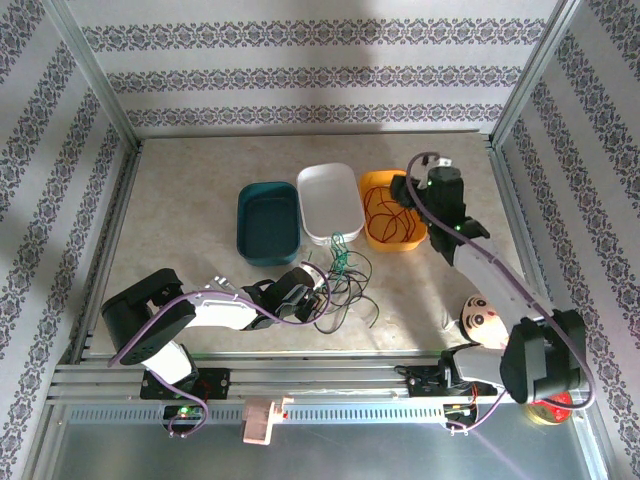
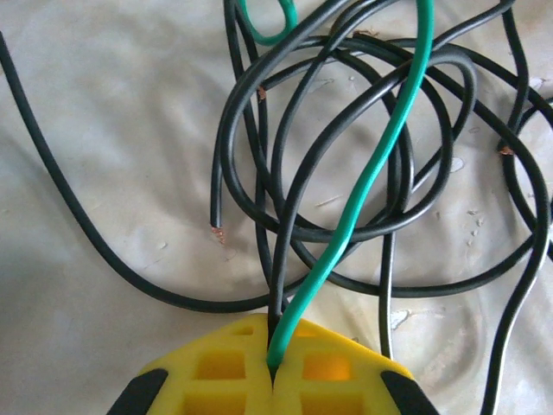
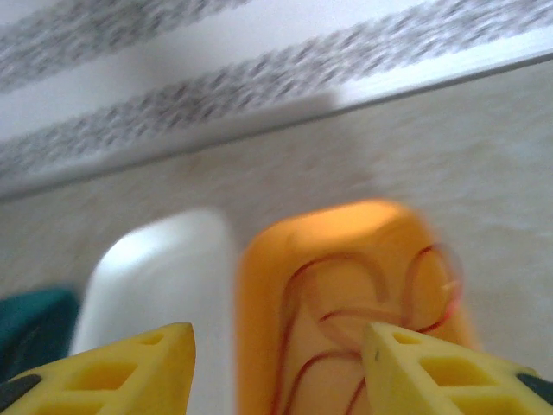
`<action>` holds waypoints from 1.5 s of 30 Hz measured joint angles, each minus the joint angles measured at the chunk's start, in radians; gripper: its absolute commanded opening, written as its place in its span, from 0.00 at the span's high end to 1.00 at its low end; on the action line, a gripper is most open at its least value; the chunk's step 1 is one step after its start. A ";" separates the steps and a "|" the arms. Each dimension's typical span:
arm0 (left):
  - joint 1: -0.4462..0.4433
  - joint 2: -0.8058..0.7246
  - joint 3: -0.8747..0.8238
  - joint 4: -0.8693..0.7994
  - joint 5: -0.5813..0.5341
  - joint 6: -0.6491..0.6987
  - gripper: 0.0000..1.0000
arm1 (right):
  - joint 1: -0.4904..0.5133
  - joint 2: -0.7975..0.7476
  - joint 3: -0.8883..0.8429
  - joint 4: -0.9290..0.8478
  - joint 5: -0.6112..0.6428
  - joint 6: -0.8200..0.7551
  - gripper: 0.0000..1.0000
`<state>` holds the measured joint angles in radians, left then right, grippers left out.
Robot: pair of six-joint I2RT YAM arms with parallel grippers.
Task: Untangle the cables
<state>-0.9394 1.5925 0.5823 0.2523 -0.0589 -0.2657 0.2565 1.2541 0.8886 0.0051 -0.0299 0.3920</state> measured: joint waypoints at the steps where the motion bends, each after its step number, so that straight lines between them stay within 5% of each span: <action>1: 0.000 0.000 0.000 0.000 0.003 0.001 1.00 | 0.032 -0.007 -0.016 -0.014 -0.037 -0.007 0.46; 6: 0.000 0.000 0.002 -0.003 0.007 0.011 1.00 | 0.200 0.040 -0.067 -0.130 -0.230 -0.050 0.47; 16: 0.000 0.000 0.007 -0.013 0.022 0.019 1.00 | 0.282 0.179 -0.066 -0.206 -0.328 -0.071 0.50; 34: 0.000 0.000 0.007 -0.013 0.023 0.018 1.00 | 0.450 0.288 0.108 -0.399 -0.033 -0.270 0.52; 40: 0.000 0.000 0.007 -0.013 0.024 0.018 1.00 | 0.479 0.294 0.119 -0.446 0.075 -0.319 0.85; 45: 0.000 0.000 0.007 -0.013 0.024 0.018 1.00 | 0.466 0.282 0.119 -0.455 0.143 -0.321 0.99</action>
<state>-0.9394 1.5921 0.5896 0.2394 -0.0353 -0.2478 0.7227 1.5364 1.0077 -0.4496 0.1131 0.0711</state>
